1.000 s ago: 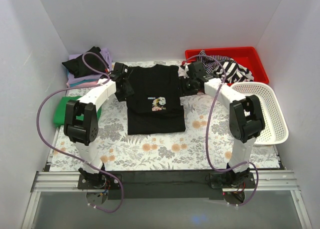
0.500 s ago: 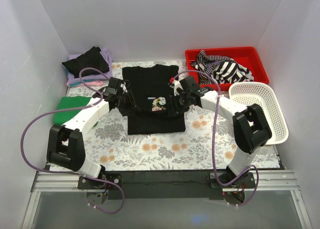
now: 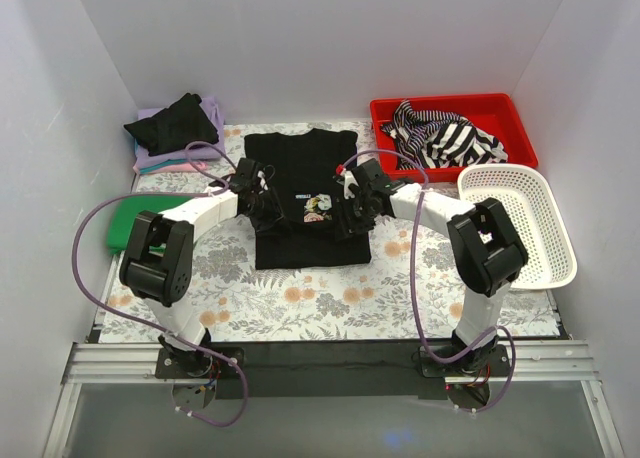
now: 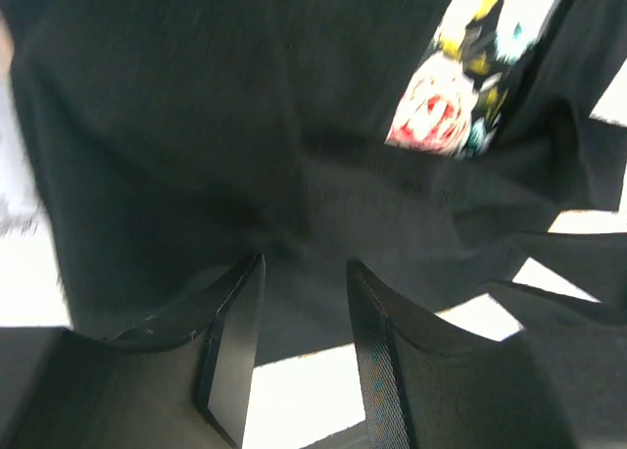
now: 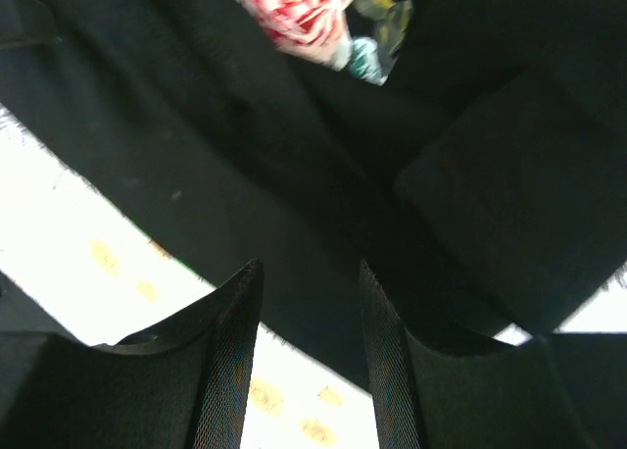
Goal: Fold and stack the t-shirts
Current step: Fold the tshirt
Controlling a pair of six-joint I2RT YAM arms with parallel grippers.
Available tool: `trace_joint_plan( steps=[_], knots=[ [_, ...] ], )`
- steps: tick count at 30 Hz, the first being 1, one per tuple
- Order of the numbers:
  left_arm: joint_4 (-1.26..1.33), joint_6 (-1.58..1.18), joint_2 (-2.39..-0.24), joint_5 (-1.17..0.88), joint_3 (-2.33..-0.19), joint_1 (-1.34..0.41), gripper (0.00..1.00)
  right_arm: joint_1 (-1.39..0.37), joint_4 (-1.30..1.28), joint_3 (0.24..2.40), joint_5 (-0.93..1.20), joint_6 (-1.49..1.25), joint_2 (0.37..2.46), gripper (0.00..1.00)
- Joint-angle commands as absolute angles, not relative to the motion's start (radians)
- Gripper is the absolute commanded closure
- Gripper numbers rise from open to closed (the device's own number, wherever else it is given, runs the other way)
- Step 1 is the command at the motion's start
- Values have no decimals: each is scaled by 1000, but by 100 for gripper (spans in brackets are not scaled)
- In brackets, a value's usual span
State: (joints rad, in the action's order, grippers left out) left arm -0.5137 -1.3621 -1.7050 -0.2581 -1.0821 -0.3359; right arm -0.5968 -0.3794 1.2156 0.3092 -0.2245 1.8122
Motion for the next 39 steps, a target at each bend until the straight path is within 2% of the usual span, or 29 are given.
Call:
trace_joint_plan(
  steps=[1,12,22,26,34,39],
  knots=[
    [-476,-1362,-1732,-252,-1160,-334,62,-595,-354,1278,284,-229,1856,50],
    [-491,-1347,-1844,-166,-1267,-330,62,-563,-377,1429,179,-206,1956,50],
    [-483,-1316,-1905,-61,-1298,-284,62,-500,-422,1744,167,-160,2203,50],
    [-489,-1310,-1922,-20,-1319,-255,62,-471,-466,1889,166,-135,2224,51],
    [-485,-1287,-1871,14,-1385,-233,61,-469,-492,1816,169,-86,1984,45],
    [-480,-1308,-1781,2,-1332,-233,61,-472,-508,1640,264,-115,1913,45]
  ],
)
